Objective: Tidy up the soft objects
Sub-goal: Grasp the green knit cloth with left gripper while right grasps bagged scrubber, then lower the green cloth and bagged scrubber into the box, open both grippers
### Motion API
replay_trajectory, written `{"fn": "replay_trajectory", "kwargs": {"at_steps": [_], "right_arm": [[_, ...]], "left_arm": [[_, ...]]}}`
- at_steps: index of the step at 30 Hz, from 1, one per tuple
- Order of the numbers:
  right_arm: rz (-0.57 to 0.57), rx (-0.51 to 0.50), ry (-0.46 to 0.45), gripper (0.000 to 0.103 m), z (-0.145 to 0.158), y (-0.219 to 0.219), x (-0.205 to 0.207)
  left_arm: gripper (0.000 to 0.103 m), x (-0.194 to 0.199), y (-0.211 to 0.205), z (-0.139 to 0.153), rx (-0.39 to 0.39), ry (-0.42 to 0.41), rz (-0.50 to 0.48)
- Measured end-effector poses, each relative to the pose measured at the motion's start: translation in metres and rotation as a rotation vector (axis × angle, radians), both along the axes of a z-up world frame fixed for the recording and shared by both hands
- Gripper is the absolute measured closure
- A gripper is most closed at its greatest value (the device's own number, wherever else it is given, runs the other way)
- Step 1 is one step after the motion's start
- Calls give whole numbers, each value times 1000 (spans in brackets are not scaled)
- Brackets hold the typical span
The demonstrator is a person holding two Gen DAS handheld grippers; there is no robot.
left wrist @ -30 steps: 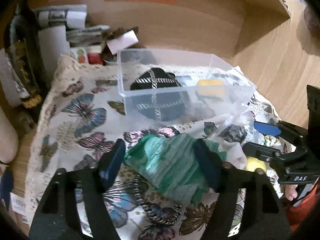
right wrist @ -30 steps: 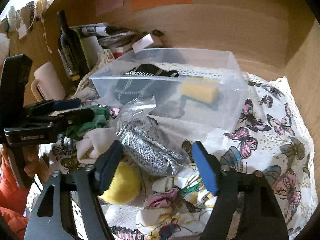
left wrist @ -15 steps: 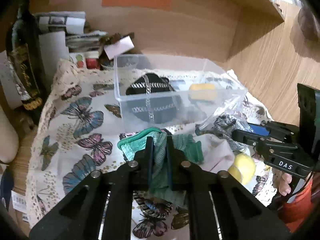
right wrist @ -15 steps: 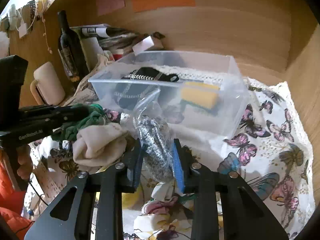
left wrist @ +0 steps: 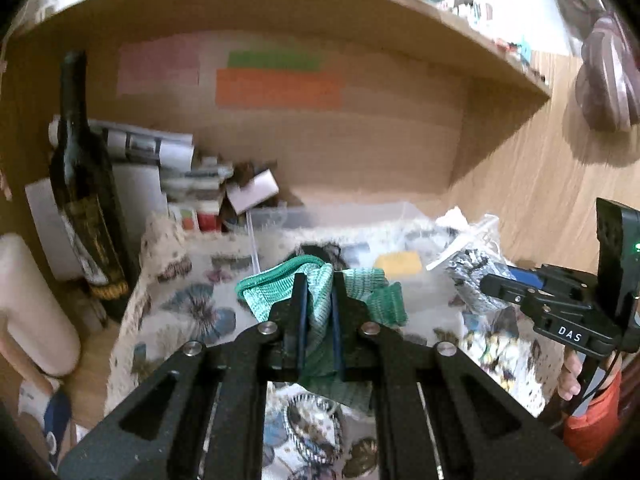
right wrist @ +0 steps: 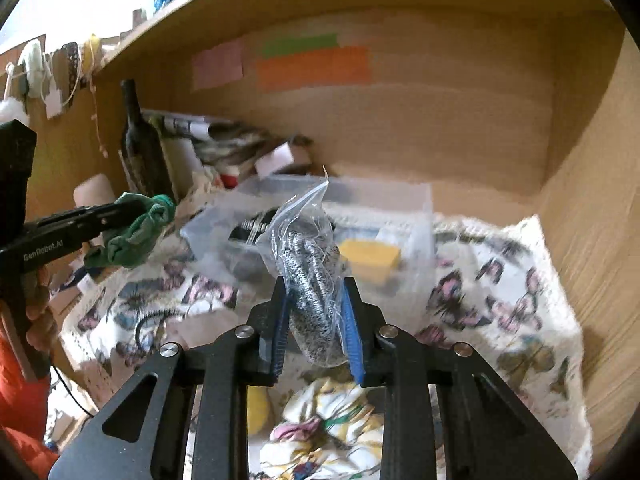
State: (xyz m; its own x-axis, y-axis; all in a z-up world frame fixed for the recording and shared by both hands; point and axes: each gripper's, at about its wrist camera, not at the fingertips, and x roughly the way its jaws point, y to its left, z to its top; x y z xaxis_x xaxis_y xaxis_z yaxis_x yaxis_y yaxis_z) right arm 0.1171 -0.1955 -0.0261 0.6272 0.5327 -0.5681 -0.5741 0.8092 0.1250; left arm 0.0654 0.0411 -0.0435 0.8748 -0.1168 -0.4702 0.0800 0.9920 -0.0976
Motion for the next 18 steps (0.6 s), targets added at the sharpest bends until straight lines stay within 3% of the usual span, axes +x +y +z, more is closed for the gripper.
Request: {"fn": "replay_trajectory", "kwargs": {"at_steps": [9,18], "right_arm": [[-24,40,-96,80,32,2,17],[1,31,-75,80,29,27,46]], "left_arm": [[93,24,-5,25,8,-72,1],[93,66,-11,18,1,-36,18]]}}
